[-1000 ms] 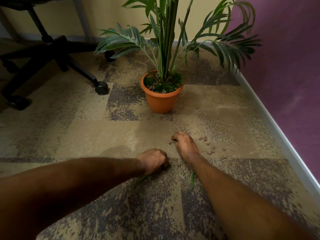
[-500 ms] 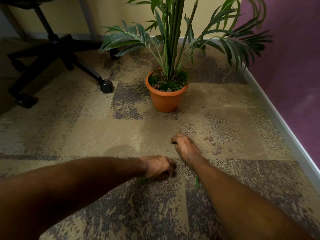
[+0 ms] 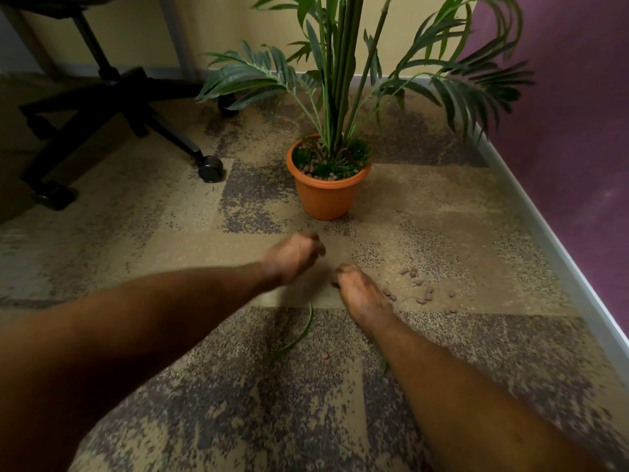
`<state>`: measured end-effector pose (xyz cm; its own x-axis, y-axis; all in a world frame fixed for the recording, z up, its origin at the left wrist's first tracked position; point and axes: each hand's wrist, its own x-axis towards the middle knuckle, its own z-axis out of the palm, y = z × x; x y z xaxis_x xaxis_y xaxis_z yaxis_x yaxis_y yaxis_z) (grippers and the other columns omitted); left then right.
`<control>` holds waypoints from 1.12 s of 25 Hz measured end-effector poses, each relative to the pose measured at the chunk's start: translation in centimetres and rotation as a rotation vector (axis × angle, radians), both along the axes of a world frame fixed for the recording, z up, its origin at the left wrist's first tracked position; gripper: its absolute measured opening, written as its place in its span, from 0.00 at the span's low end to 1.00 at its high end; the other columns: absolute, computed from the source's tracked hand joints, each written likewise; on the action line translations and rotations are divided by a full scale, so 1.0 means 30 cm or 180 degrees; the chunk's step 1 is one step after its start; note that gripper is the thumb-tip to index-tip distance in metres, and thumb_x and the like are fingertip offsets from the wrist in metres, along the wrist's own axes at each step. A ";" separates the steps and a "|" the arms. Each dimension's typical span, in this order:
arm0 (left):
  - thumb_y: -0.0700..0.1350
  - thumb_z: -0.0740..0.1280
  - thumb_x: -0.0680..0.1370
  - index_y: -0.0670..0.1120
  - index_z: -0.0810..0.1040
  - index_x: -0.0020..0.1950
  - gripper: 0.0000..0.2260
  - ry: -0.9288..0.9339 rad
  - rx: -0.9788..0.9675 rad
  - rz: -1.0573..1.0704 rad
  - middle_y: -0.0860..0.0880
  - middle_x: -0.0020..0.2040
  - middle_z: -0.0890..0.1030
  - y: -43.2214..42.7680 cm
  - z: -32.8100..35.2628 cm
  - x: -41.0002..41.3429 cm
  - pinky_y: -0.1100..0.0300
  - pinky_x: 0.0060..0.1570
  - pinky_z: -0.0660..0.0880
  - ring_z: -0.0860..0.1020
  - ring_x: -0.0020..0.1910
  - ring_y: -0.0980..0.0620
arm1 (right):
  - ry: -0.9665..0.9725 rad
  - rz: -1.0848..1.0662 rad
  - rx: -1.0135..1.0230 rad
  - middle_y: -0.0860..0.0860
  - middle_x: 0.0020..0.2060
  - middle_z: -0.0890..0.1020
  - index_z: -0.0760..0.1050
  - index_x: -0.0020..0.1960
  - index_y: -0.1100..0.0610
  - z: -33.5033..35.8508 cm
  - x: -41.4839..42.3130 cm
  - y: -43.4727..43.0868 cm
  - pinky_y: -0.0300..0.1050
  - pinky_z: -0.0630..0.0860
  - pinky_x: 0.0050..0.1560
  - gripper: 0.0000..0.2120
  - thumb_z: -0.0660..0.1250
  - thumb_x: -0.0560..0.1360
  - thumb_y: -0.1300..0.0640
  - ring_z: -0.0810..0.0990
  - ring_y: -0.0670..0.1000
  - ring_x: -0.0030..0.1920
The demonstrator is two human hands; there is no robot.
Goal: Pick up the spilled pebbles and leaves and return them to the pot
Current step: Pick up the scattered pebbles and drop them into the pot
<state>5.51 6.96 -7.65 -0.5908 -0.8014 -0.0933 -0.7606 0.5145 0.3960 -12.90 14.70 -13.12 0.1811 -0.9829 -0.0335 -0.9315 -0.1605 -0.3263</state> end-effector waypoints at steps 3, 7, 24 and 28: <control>0.33 0.61 0.81 0.42 0.85 0.59 0.15 0.0483 -0.0705 0.0750 0.42 0.56 0.84 -0.151 0.111 0.021 0.50 0.49 0.82 0.83 0.49 0.46 | -0.0009 0.0212 0.0016 0.52 0.57 0.79 0.80 0.62 0.56 -0.016 0.027 0.015 0.43 0.77 0.58 0.17 0.69 0.77 0.69 0.76 0.49 0.58; 0.33 0.58 0.81 0.47 0.84 0.50 0.16 0.1128 -0.0739 0.1436 0.46 0.43 0.82 -0.267 0.251 0.003 0.56 0.35 0.74 0.79 0.39 0.49 | 0.0172 0.0259 -0.0042 0.54 0.59 0.80 0.81 0.62 0.59 -0.028 0.011 0.015 0.43 0.74 0.60 0.17 0.67 0.76 0.72 0.75 0.52 0.62; 0.32 0.60 0.80 0.41 0.77 0.73 0.21 0.1251 -0.1024 0.1209 0.40 0.71 0.77 -0.321 0.218 -0.071 0.68 0.68 0.67 0.75 0.69 0.45 | 0.0311 0.0312 -0.0212 0.55 0.56 0.82 0.81 0.56 0.60 -0.030 0.014 0.012 0.44 0.74 0.59 0.14 0.65 0.75 0.71 0.75 0.54 0.62; 0.42 0.61 0.82 0.43 0.67 0.79 0.24 0.0283 -0.1169 0.1320 0.40 0.78 0.69 -0.255 0.131 -0.023 0.42 0.72 0.71 0.68 0.74 0.38 | 0.0433 0.0425 -0.0088 0.56 0.55 0.80 0.79 0.59 0.60 0.029 0.009 0.012 0.47 0.79 0.57 0.17 0.68 0.73 0.74 0.77 0.54 0.57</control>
<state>4.83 -0.70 -3.72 -0.2120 -0.9388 0.2714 -0.9005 0.2956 0.3191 -12.62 15.06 -12.25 0.3057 -0.9513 -0.0398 -0.9366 -0.2929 -0.1925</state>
